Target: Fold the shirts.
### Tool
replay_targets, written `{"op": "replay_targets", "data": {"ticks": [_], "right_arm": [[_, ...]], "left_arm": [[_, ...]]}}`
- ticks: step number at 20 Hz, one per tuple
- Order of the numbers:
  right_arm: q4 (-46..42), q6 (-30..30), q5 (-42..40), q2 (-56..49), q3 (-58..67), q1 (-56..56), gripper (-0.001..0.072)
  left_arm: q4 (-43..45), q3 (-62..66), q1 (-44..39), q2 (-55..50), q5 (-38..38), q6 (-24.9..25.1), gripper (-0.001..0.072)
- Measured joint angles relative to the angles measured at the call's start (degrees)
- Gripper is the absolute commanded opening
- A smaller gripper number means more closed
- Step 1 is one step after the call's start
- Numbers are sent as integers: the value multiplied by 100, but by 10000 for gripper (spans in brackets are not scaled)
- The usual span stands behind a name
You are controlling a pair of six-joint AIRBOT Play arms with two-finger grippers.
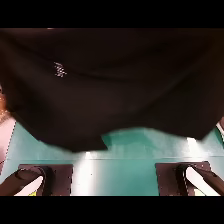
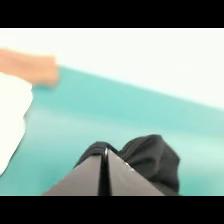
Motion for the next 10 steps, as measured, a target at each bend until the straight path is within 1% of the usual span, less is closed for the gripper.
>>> {"op": "replay_targets", "data": {"ticks": [2, 3, 5, 7, 10], "right_arm": [[-138, 229, 452, -702, -286, 33, 13], [-151, 291, 608, -997, -511, 55, 13], [-142, 391, 605, -1659, -1067, 160, 13], [-221, 352, 323, -2299, -1600, 286, 13], [-313, 136, -374, -3136, -2179, 540, 13]], "left_arm": [[-31, -271, 0, -852, -4, 286, 26], [-72, -435, 0, -1228, 129, 404, 26], [-177, -782, -2, -1982, 555, 575, 26], [-221, -1014, 0, -2662, 1071, 680, 26], [-295, -1172, -2, -3473, 1690, 761, 27]]}}
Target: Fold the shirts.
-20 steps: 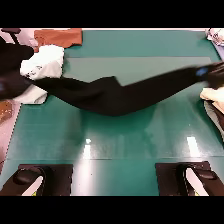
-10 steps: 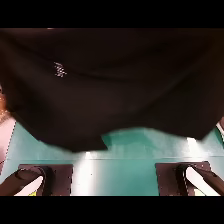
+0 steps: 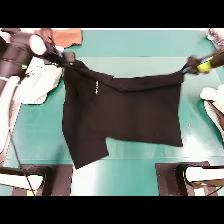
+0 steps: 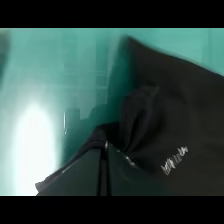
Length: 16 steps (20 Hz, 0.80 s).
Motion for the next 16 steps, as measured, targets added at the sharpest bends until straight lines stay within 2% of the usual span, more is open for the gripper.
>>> {"op": "replay_targets", "data": {"ticks": [2, 6, 16], "right_arm": [[-186, -79, -339, -459, -114, 149, 13], [-656, -120, -463, -1073, 9, 216, 13], [-879, 96, -282, -1110, 243, -15, 13]], "left_arm": [[17, -52, 4, -345, 374, 20, 27], [269, -101, 74, -634, 780, 42, 27], [511, -127, 632, -680, 201, 57, 27]]}}
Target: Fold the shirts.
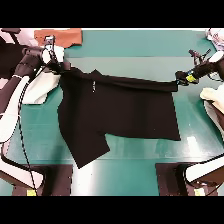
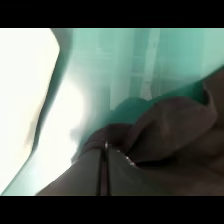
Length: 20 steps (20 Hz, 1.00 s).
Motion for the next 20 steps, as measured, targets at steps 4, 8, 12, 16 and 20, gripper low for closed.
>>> {"op": "replay_targets", "data": {"ticks": [4, 8, 12, 16, 20], "right_arm": [[-24, 48, 85, -13, 7, 221, 13], [-61, 72, 125, -195, 7, 448, 13], [-81, 74, 168, -398, 9, 610, 13], [-85, 74, 144, -468, 11, 638, 13], [-81, 76, 85, -487, 11, 605, 13]], "left_arm": [[-7, -11, 39, 7, -289, 28, 27], [-31, -15, 50, 24, -636, 96, 27], [-417, -15, 48, 201, -981, 444, 27], [-658, -15, 48, 481, -1663, 815, 27], [-717, -122, 50, 616, -2269, 1130, 27]]}}
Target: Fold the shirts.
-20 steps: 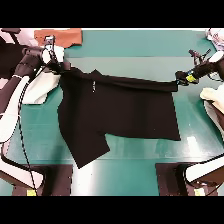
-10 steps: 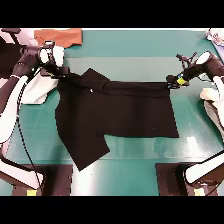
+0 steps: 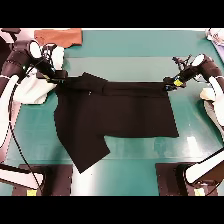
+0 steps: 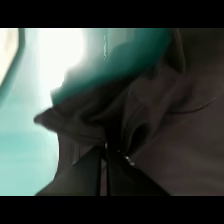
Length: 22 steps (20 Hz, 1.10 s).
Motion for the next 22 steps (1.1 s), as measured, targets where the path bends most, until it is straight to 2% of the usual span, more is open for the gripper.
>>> {"op": "replay_targets", "data": {"ticks": [6, 13, 22], "right_arm": [[4, 55, -2, -4, 0, -26, 13], [17, 212, 284, 0, 208, -299, 13], [15, 385, 610, 2, 472, -212, 13]], "left_arm": [[-111, -446, -2, 302, -243, 140, 27], [393, -1008, 11, 645, -387, 197, 27], [105, -1512, 17, 960, -476, 55, 28]]}}
